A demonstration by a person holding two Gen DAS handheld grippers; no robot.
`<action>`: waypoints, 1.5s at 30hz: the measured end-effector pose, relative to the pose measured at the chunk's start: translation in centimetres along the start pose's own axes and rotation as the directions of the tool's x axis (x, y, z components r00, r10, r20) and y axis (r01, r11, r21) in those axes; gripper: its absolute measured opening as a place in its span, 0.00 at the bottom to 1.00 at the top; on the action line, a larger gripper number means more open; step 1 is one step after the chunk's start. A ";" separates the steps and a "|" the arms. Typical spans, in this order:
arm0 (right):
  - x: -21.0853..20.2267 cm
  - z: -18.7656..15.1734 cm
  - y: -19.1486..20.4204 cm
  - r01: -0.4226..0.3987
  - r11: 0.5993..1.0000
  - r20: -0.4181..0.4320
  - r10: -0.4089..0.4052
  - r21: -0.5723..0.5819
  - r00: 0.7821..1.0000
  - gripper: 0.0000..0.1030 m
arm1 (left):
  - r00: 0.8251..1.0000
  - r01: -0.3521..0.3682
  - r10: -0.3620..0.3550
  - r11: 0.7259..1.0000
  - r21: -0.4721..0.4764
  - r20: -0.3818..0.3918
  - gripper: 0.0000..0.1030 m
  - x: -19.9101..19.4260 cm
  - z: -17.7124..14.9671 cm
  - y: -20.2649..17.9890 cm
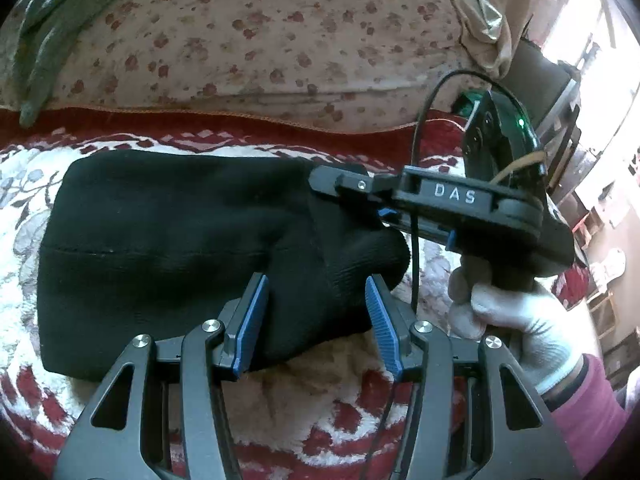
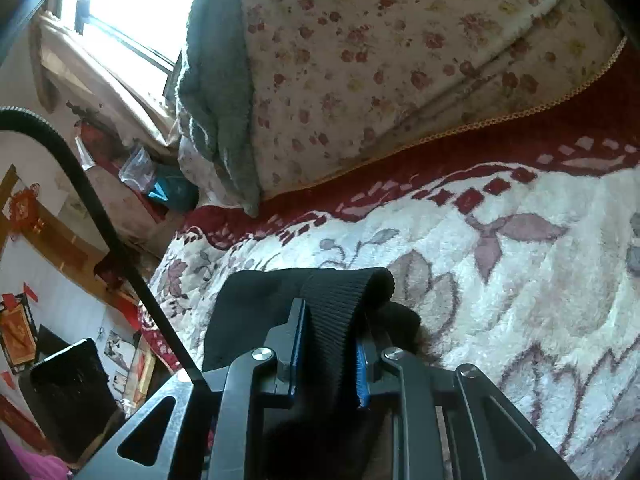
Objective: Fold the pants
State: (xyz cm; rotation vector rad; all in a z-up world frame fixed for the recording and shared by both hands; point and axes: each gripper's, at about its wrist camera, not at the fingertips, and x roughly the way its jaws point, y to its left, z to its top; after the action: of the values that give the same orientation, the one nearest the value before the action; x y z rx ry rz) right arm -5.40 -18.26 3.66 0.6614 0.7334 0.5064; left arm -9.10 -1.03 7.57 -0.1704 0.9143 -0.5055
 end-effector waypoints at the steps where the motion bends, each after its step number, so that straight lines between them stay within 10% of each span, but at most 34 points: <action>1: 0.0 -0.1 -0.1 0.013 1.000 0.005 -0.013 -0.004 1.000 0.19 | 1.000 -0.013 0.013 1.000 0.003 0.001 0.48 -0.1 0.1 0.0; 5: 0.1 -0.6 -0.2 0.118 0.992 0.023 -0.117 -0.037 0.993 0.41 | 1.000 -0.029 0.029 1.000 -0.012 -0.003 0.48 -0.6 0.4 0.5; 33: -4.8 -2.6 4.3 0.155 0.985 0.060 -0.151 -0.069 0.987 0.51 | 0.975 -0.188 0.202 0.972 -0.141 0.089 0.48 -6.5 1.1 8.0; 45: -1.9 -3.2 -0.5 0.024 0.989 -0.060 -0.015 0.148 0.998 0.66 | 0.993 -0.116 0.117 0.961 -0.250 -0.010 0.52 -4.8 1.6 14.4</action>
State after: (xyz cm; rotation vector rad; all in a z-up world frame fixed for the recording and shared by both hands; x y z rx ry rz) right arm -8.89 -18.60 2.40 0.7797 0.8384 0.4580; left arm -5.23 13.75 6.94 -0.3449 0.9761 -0.2786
